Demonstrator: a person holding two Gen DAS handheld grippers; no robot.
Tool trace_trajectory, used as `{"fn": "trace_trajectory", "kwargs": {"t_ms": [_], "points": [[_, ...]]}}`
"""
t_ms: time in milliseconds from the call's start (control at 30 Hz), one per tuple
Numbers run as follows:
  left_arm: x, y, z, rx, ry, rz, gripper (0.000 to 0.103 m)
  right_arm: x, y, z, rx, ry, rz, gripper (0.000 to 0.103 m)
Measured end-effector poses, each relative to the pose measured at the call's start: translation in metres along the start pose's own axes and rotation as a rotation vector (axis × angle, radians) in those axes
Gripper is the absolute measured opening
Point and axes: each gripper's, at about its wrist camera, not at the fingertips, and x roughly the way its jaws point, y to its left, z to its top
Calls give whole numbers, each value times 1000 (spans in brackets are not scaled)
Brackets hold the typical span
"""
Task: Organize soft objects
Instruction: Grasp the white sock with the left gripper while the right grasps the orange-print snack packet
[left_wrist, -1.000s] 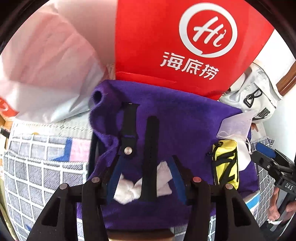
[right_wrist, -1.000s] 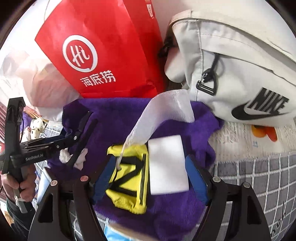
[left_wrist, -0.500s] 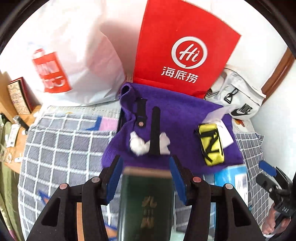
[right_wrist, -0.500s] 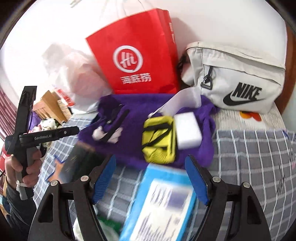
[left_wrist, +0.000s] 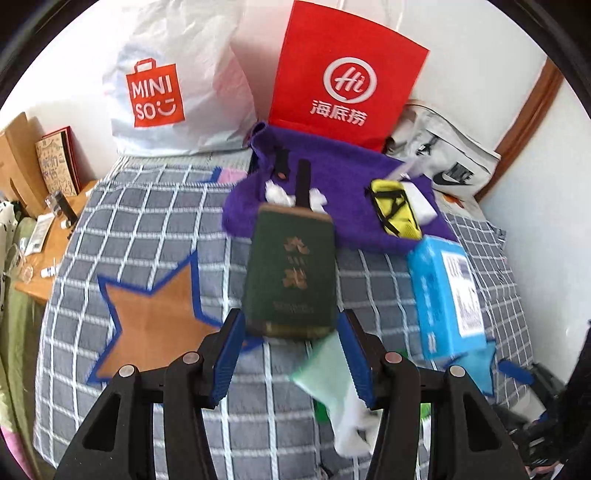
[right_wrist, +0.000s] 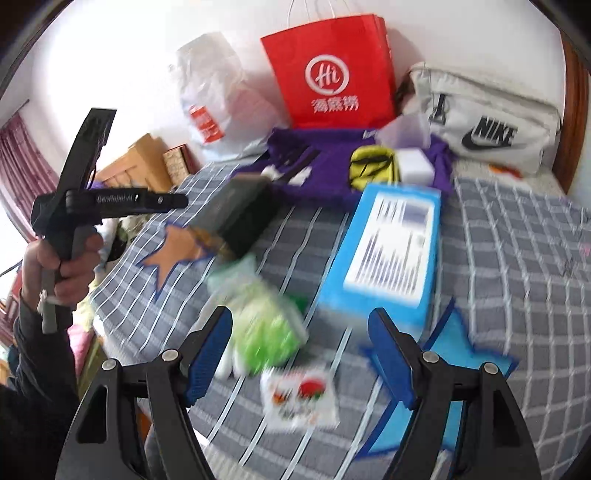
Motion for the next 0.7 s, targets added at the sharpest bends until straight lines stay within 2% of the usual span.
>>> {"fn": "trace_trajectory", "kwargs": {"t_ms": [67,133,400,533,567,667,700], "points": [[-5,-3,-11,5,2,-16,50,7,0,-14,1,24,12,76],[-9,-6,-21,17,7,-25,50,18,0,-28,3,61,-19,76],[-5,-8,-53,47,39,-33,50,58,6,-55,-14,147,-68,76],[3,-9,-60,37,53,-40,50,65,18,-64,-77,88,-150,78],[5,-9,-61,34,56,-50,50,65,19,-65,-84,75,-169,75],[12,-15,-65,44,72,-55,50,64,22,-67,-110,56,-248,52],[15,-17,-66,51,78,-53,50,62,21,-67,-105,56,-239,50]]}}
